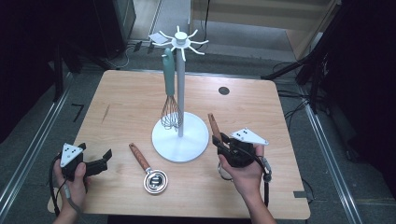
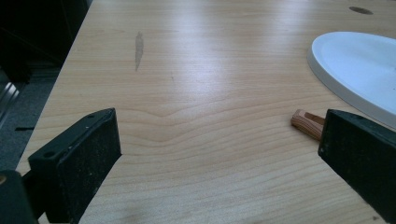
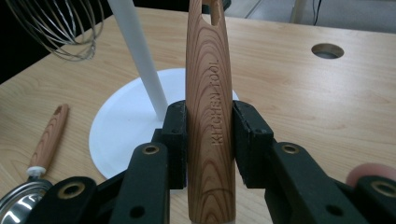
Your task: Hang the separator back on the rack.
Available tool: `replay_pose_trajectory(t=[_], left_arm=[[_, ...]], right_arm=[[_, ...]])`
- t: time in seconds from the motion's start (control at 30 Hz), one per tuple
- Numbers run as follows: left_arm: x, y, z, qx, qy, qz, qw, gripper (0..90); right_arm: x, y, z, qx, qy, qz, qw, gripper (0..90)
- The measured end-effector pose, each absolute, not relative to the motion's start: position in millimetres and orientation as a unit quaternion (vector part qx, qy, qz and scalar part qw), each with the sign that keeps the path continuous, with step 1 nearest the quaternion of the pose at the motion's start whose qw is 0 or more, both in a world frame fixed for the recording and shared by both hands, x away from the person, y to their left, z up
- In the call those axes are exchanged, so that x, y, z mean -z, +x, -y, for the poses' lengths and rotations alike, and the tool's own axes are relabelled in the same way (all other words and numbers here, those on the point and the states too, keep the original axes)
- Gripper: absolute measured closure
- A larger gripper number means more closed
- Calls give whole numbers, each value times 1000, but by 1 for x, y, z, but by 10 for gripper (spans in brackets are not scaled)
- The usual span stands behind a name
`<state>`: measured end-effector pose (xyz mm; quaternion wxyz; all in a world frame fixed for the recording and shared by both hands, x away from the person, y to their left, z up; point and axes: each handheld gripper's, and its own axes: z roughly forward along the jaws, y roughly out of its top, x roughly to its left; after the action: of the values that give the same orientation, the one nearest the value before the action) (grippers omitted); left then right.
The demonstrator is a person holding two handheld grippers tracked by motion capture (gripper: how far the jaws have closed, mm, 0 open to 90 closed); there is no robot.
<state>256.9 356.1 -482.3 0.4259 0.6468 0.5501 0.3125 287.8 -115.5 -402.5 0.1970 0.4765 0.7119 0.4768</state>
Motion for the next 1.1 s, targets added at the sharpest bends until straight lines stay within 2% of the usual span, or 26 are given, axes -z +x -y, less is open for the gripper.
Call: replay_pose_trajectory(t=[1.1], left_arm=[[482,257,-356,-313,646,-552,425,0]], right_arm=[[362,268,97,-560,403,-679,251,701]])
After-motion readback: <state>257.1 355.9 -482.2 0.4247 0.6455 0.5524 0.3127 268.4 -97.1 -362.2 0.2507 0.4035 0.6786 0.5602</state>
